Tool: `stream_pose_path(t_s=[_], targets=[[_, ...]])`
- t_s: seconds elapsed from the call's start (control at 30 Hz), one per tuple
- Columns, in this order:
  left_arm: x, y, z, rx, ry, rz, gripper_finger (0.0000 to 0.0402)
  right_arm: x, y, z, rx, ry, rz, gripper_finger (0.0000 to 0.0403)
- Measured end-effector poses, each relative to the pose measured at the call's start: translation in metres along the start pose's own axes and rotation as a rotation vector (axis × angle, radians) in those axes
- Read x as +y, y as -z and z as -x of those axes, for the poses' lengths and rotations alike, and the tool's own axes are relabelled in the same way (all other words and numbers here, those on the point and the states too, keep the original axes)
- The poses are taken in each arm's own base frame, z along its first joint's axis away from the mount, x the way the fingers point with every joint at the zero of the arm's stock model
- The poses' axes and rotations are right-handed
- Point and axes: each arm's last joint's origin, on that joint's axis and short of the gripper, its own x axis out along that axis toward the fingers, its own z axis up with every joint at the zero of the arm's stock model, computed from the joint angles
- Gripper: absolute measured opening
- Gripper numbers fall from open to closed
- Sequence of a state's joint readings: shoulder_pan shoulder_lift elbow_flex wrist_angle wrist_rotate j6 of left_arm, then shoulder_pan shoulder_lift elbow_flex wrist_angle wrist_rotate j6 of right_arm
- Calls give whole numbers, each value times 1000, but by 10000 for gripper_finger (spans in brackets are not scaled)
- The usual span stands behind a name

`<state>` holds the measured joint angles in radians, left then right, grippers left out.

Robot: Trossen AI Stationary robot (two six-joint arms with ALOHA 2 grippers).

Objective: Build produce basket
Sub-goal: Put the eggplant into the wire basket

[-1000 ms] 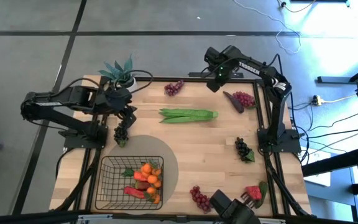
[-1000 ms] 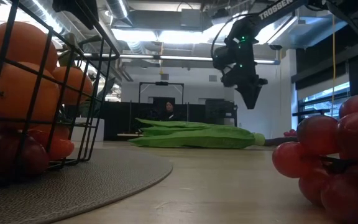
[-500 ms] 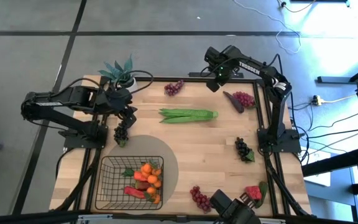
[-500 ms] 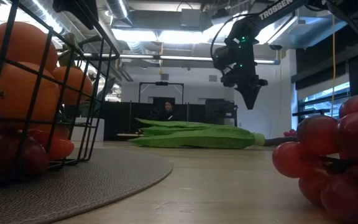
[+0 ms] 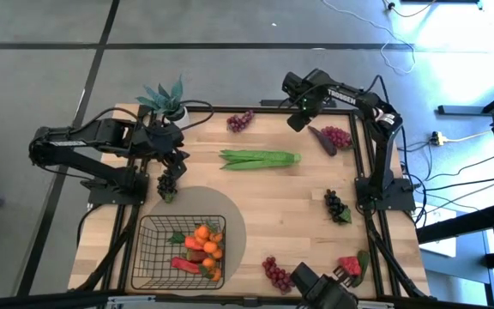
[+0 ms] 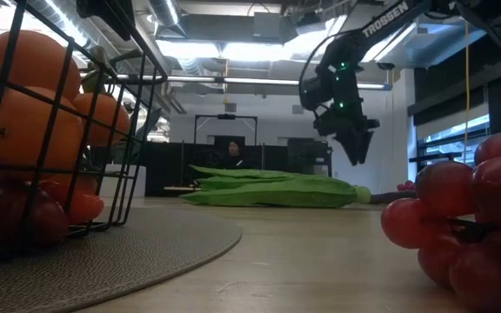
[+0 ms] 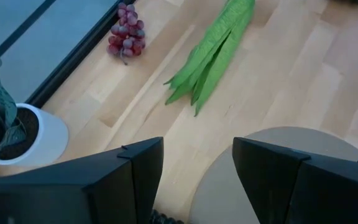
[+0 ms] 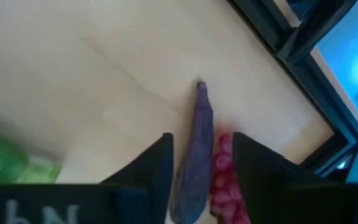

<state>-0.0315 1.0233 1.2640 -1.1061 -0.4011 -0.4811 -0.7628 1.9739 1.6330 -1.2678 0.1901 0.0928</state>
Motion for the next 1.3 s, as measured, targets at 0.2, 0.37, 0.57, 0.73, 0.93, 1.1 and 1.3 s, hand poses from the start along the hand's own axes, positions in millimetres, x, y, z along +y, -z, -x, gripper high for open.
stream_pose_path(t_s=[0.2, 0.37, 0.57, 0.73, 0.93, 1.1, 1.3], targets=[[0, 0, 0, 0, 0, 4, 181, -8, 2, -22, 13, -2, -46, 178], [0, 0, 0, -1, 0, 15, 181, -14, 8, -40, 44, -32, -75, 179], [0, 0, 0, -1, 0, 17, 181, -15, 10, -57, 31, -47, -52, 179], [0, 0, 0, -1, 0, 38, 181, -16, 15, -69, 43, -94, -63, 179], [0, 0, 0, -1, 0, 42, 181, -21, 20, -81, 54, -96, -81, 173], [0, 0, 0, -1, 0, 43, 181, -26, 23, -90, 51, -98, -99, 153], [0, 0, 0, -1, 0, 43, 181, -27, 26, -94, 60, -100, -105, 83]])
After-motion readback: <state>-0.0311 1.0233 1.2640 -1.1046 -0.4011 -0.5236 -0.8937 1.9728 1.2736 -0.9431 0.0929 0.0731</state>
